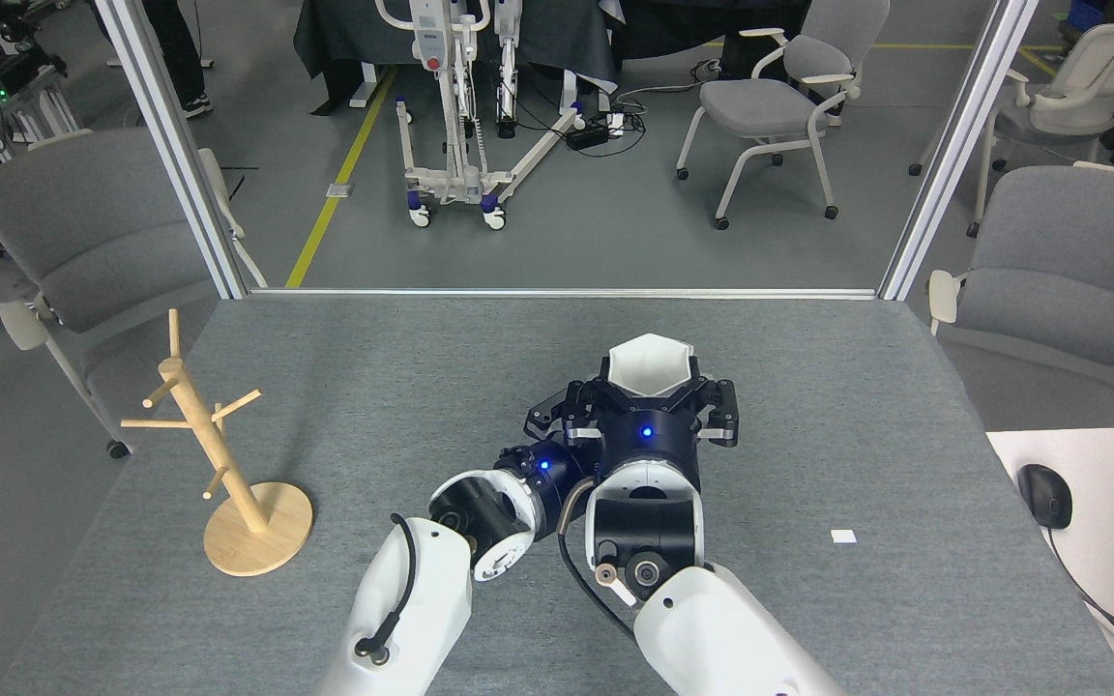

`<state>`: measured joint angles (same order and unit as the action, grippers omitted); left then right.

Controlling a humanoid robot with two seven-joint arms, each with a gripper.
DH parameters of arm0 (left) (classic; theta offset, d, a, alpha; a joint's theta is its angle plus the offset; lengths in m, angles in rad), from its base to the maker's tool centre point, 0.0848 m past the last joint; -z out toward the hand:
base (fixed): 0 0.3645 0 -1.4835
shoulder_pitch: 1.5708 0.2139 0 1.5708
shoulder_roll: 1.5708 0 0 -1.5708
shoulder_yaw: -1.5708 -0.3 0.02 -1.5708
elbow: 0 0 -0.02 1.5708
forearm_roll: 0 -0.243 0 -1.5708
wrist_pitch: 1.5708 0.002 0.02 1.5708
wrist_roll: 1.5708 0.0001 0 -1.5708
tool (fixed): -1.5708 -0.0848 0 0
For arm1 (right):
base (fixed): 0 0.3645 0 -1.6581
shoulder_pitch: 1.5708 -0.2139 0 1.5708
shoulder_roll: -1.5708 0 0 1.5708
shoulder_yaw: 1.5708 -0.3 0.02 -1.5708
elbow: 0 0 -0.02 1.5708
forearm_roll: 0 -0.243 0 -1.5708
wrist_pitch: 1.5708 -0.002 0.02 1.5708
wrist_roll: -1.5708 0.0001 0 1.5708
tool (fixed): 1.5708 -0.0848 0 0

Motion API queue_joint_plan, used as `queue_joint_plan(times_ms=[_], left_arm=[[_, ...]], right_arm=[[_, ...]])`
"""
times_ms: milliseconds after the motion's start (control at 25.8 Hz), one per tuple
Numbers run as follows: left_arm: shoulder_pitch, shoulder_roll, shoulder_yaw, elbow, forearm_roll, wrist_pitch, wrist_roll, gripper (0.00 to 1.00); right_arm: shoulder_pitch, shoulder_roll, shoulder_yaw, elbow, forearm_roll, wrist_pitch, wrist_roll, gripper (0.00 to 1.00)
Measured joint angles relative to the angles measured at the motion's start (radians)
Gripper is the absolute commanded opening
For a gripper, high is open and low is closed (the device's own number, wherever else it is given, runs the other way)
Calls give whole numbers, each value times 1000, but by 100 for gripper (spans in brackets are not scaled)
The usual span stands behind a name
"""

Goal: Hang cup on storage rack
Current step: 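Grasp the cup with the left gripper next to the right gripper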

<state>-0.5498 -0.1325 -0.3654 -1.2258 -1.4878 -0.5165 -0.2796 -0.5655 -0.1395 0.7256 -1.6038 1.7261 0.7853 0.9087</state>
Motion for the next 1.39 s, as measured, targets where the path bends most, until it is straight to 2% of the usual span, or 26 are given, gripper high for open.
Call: queue_joint_plan(times_ms=[310, 349, 426, 465, 503, 542, 774, 813, 891, 929, 968, 1394], left_arm=[[-47, 0, -1, 54, 106, -15, -51, 98], [-48, 0, -2, 58, 109, -15, -56, 92], [-50, 0, -3, 71, 111, -14, -59, 69], [-50, 0, -3, 74, 111, -13, -62, 54], [-50, 0, -3, 78, 112, -13, -63, 29], [-50, 0, -2, 81, 114, -13, -65, 0], [-43, 6, 5, 84, 147, -20, -96, 0], [-43, 6, 6, 84, 152, -21, -103, 0], [-43, 6, 7, 84, 158, -21, -113, 0], [-43, 7, 7, 86, 159, -21, -114, 0], [-43, 7, 7, 90, 161, -23, -114, 0], [-40, 14, 17, 106, 163, -15, -106, 0]], right_arm=[[2, 0, 53, 5, -5, 46, -8, 31], [2, 1, 59, 5, -5, 48, 1, 31], [2, 2, 71, 7, -5, 50, 16, 31], [3, 2, 74, 7, -5, 51, 22, 31], [4, 3, 74, 8, -5, 51, 25, 31], [5, 4, 74, 8, -5, 51, 25, 30], [15, 30, 70, 22, 1, 65, 26, 32], [16, 34, 68, 25, 1, 66, 26, 41], [20, 39, 64, 29, 1, 68, 26, 83], [23, 40, 62, 31, 1, 68, 26, 93], [24, 41, 62, 33, 1, 68, 26, 98], [33, 75, 72, 42, -3, 72, -2, 99]])
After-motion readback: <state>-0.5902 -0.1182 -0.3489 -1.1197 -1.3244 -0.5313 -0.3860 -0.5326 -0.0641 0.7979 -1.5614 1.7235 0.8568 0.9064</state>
